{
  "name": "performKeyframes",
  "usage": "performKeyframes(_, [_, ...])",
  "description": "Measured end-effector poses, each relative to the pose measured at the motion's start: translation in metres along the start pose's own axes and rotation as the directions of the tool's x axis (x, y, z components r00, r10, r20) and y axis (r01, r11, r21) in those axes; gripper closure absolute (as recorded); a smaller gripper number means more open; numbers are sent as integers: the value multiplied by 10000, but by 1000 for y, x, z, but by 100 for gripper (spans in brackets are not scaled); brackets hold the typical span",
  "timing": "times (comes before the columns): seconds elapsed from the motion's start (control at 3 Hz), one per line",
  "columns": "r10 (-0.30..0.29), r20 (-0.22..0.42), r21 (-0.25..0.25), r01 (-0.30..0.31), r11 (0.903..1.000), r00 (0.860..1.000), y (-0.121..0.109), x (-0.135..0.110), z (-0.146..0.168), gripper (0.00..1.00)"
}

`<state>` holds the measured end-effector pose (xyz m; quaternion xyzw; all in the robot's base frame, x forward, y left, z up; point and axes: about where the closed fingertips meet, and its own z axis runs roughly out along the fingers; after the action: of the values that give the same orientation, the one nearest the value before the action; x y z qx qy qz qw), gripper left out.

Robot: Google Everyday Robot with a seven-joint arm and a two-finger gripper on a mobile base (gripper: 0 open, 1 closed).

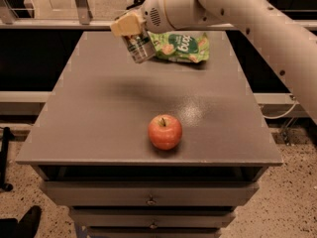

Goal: Place 7up can upright

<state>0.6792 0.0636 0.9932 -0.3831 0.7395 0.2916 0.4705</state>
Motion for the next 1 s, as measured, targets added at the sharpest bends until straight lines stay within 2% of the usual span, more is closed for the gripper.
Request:
performKeyframes(0.33, [368,220,-582,-355,9977,9991,15,15,14,100])
performKeyframes(0.67, [-69,656,-489,101,9988,9978,6,41,-21,100])
performKeyframes(1.0, [-115,1087,-57,122,9999,9940,-16,73,-70,100])
